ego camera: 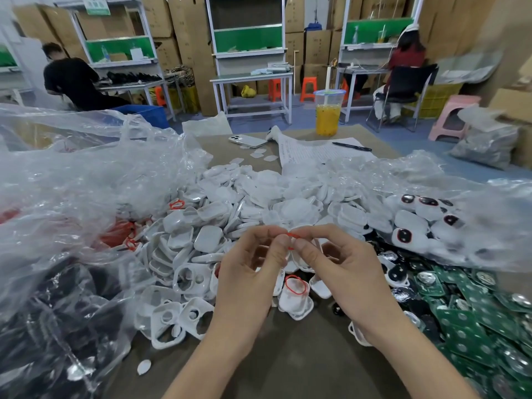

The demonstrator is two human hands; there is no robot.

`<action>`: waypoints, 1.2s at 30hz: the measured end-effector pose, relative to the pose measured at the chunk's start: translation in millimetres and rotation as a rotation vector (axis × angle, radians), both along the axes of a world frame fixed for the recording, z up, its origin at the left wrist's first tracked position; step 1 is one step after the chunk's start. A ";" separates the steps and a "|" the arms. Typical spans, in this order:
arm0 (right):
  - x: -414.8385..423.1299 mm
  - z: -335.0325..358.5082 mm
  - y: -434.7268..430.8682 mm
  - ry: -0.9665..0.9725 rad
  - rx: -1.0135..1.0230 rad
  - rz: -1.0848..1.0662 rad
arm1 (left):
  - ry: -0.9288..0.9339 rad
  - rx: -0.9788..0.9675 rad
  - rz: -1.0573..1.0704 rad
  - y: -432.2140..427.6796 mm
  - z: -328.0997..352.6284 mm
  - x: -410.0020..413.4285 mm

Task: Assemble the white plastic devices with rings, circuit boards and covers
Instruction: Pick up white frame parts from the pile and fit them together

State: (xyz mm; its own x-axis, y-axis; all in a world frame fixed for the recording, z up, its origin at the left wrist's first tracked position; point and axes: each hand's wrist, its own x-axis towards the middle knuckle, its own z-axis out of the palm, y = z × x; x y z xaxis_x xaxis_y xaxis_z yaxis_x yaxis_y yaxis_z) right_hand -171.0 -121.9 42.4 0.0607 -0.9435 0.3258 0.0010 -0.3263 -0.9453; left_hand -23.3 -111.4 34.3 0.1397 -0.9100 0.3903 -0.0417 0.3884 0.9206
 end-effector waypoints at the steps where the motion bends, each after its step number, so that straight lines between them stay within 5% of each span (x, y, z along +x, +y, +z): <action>1: -0.5 0.6 -0.1 -0.003 0.005 0.005 | 0.009 0.002 -0.006 -0.3 0.2 0.4; 20: -3.9 5.7 2.6 0.090 0.067 0.064 | 0.126 0.025 -0.050 -0.1 7.9 2.0; 36: -4.5 7.0 0.7 0.019 0.146 0.139 | -0.011 0.034 0.026 1.2 8.3 2.6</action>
